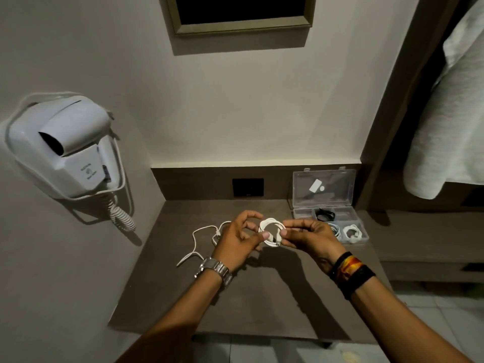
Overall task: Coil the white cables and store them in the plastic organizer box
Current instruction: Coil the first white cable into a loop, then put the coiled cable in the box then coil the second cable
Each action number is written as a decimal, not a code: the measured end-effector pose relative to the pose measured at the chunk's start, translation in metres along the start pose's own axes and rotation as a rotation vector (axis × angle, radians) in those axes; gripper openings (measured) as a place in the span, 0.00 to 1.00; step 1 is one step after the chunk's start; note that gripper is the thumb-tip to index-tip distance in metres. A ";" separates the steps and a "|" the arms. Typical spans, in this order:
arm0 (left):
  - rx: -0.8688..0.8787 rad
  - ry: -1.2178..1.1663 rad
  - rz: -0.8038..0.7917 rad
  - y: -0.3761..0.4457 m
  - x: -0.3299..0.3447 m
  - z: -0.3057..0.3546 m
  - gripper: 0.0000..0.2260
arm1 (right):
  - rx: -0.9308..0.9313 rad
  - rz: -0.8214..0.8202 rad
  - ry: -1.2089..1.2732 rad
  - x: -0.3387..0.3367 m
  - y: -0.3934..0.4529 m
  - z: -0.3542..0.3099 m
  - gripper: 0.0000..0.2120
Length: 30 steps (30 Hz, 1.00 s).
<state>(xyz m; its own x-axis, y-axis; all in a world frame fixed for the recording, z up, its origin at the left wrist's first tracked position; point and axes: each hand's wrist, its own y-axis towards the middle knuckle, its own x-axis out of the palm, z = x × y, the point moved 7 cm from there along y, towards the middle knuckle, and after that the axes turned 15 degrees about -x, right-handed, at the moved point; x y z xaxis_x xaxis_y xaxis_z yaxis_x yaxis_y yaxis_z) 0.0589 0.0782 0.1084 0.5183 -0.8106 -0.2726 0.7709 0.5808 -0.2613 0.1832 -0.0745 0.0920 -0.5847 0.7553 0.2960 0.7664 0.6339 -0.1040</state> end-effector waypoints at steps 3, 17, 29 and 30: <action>-0.004 0.012 -0.003 0.015 0.028 -0.006 0.13 | 0.025 0.012 -0.064 -0.028 0.019 0.004 0.15; -0.318 0.285 0.070 0.134 0.154 -0.053 0.10 | 0.058 0.259 -0.645 -0.157 0.133 0.053 0.13; -0.050 1.121 0.459 0.102 0.053 -0.077 0.11 | -0.109 0.124 -0.642 -0.129 0.090 0.066 0.14; -0.121 1.164 0.413 0.104 0.045 -0.081 0.10 | -0.098 0.103 -0.606 -0.117 0.081 0.074 0.15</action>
<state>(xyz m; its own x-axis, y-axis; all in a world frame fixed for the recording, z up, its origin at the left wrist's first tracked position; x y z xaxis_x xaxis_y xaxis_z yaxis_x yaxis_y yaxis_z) 0.1327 0.1084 -0.0058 0.0294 -0.0523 -0.9982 0.5568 0.8302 -0.0271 0.2943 -0.0994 -0.0211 -0.5313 0.7903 -0.3051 0.8312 0.5560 -0.0072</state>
